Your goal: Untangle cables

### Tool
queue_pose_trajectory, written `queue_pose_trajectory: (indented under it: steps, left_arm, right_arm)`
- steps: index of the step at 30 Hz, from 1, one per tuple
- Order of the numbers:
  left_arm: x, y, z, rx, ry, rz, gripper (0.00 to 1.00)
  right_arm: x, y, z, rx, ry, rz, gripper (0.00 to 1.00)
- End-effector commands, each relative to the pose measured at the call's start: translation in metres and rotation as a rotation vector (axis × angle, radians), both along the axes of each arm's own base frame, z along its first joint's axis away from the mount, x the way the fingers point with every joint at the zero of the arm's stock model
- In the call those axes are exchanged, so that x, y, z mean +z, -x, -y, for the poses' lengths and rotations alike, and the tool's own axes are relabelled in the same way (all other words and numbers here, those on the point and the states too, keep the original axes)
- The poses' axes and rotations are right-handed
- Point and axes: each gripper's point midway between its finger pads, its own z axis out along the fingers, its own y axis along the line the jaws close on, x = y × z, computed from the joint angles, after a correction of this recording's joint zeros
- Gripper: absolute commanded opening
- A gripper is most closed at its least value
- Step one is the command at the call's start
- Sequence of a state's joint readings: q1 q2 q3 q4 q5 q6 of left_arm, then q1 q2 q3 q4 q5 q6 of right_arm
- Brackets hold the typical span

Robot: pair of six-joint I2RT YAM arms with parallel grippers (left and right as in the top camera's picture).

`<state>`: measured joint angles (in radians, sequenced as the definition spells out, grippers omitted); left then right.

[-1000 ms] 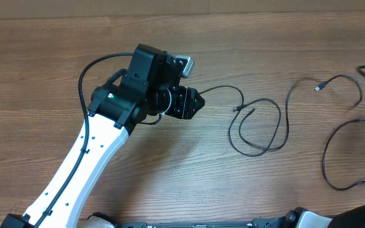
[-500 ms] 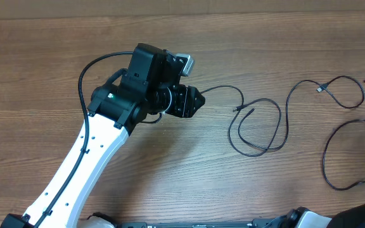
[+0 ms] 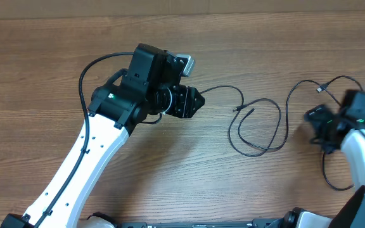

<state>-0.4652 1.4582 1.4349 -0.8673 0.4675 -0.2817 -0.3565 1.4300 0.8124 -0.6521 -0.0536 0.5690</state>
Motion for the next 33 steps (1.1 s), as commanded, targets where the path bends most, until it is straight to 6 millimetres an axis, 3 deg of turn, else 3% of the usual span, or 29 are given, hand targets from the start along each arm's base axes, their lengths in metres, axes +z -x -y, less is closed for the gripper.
queue_pose_trajectory:
  steps: [1, 6, 8, 10, 15, 20, 23, 33]
  left_arm:
    - [0.0, 0.002, 0.003, -0.006, 0.003, -0.002, 0.49]
    - [0.0, 0.002, 0.003, -0.008, 0.004, -0.004, 0.49]
    - [-0.001, 0.003, 0.002, -0.008, 0.002, -0.008, 0.49]
    - [-0.002, 0.004, 0.002, -0.008, -0.002, -0.016, 0.49]
    - [-0.005, 0.008, 0.0, -0.007, -0.012, -0.034, 0.49]
    - [-0.005, 0.007, 0.0, -0.007, -0.012, -0.034, 0.49]
    - [-0.005, 0.008, 0.0, -0.007, -0.012, -0.034, 0.49]
    - [-0.005, 0.008, 0.0, -0.008, -0.012, -0.034, 0.49]
  right_arm:
    - [-0.009, -0.001, -0.026, 0.1, -0.003, -0.005, 0.88]
    - [-0.019, 0.005, -0.06, 0.217, -0.009, -0.039, 0.92]
    - [-0.021, 0.007, -0.074, 0.264, -0.011, -0.049, 0.88]
    - [-0.022, 0.008, -0.078, 0.281, 0.003, -0.057, 0.78]
    - [-0.025, 0.017, -0.071, 0.281, 0.055, -0.107, 0.64]
    - [-0.028, 0.024, -0.068, 0.315, 0.078, -0.144, 0.66]
    - [-0.03, 0.023, -0.068, 0.315, 0.078, -0.147, 0.55]
    - [-0.048, 0.027, -0.066, 0.315, 0.077, -0.209, 0.52]
